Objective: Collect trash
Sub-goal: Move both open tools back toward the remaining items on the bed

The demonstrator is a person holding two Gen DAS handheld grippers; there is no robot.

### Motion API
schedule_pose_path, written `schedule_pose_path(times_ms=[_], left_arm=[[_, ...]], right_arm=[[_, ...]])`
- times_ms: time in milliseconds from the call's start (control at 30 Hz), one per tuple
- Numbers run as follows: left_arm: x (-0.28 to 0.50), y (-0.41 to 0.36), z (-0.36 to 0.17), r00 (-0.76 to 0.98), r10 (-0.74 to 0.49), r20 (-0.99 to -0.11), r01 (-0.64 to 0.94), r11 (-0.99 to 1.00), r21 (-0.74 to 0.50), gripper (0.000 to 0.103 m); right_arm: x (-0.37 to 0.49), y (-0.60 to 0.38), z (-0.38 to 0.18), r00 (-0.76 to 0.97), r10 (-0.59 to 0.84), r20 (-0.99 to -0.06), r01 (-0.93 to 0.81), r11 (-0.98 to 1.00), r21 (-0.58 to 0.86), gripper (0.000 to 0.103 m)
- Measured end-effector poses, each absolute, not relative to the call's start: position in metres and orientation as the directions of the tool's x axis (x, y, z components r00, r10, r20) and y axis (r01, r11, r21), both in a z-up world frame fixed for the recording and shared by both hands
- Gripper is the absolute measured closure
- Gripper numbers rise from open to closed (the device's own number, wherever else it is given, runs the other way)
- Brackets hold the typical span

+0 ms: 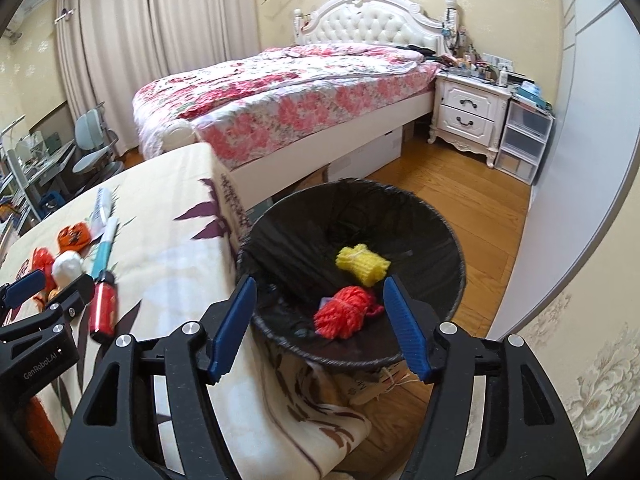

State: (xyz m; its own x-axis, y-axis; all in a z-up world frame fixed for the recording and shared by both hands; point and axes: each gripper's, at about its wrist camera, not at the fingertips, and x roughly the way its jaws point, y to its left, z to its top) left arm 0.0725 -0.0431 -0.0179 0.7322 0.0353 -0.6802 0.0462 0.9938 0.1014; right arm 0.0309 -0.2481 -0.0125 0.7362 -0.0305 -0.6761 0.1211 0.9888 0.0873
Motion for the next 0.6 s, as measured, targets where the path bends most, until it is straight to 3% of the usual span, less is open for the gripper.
schedule_pose_path(times_ms=[367,600], left_arm=[[0.058,0.034,-0.032,0.685,0.160,-0.710,-0.128,0.987,0.098,0.021],[0.071,0.063,-0.047,0.627,0.155,-0.763,-0.170,0.984,0.060,0.021]], right_arm=[[0.027,-0.189,-0.017,0.717,0.073,-0.693,-0.009,0.995,0.095,0.039],[0.030,-0.162,-0.019,0.703,0.114,-0.702,-0.067,0.993,0.093,0.039]])
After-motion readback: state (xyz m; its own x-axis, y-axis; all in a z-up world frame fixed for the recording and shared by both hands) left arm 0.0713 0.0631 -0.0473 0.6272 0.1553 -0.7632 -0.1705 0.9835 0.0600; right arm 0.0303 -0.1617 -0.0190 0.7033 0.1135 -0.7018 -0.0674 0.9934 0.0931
